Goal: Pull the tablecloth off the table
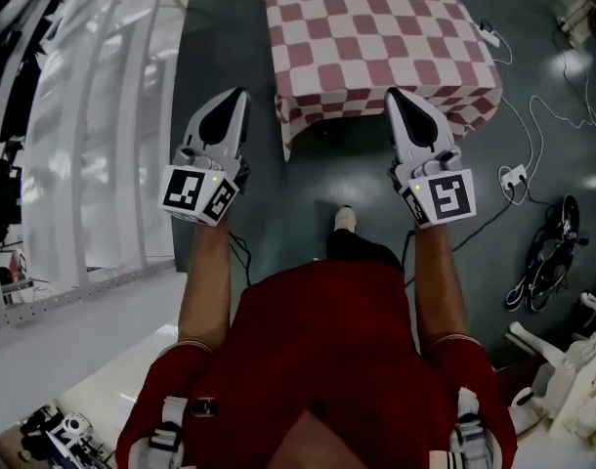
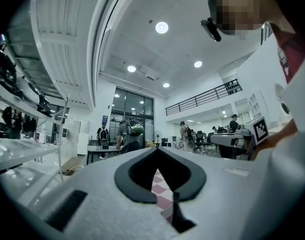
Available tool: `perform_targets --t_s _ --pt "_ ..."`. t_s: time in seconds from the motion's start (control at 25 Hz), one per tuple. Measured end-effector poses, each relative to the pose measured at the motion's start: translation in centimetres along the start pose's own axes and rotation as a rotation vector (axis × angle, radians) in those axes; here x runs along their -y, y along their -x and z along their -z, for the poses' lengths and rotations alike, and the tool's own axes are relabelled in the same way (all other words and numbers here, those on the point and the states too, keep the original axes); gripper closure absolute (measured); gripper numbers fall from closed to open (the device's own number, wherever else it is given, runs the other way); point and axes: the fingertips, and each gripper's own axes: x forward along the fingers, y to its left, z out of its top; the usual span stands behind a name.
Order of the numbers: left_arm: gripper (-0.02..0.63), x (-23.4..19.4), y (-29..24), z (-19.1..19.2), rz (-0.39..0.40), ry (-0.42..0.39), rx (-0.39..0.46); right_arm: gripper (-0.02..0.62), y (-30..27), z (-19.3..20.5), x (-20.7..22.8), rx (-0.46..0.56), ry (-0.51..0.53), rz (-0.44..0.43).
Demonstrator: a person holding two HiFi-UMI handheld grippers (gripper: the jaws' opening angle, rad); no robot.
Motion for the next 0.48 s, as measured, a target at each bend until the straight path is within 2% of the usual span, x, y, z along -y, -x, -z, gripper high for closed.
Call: perform_targets --t_s 0.28,0.48 --pt "0.602 -1.0 -8.0 0.4 -0.062 -0.009 -0.017 0.586 -3.9 1.5 7.6 0.009 -0.010 -0.061" --pt "0.602 -1.7 -10.9 1.0 -0.083 -0.018 -0.047 0.586 -6.4 3.2 9.9 -0.002 -0.037 -0.081"
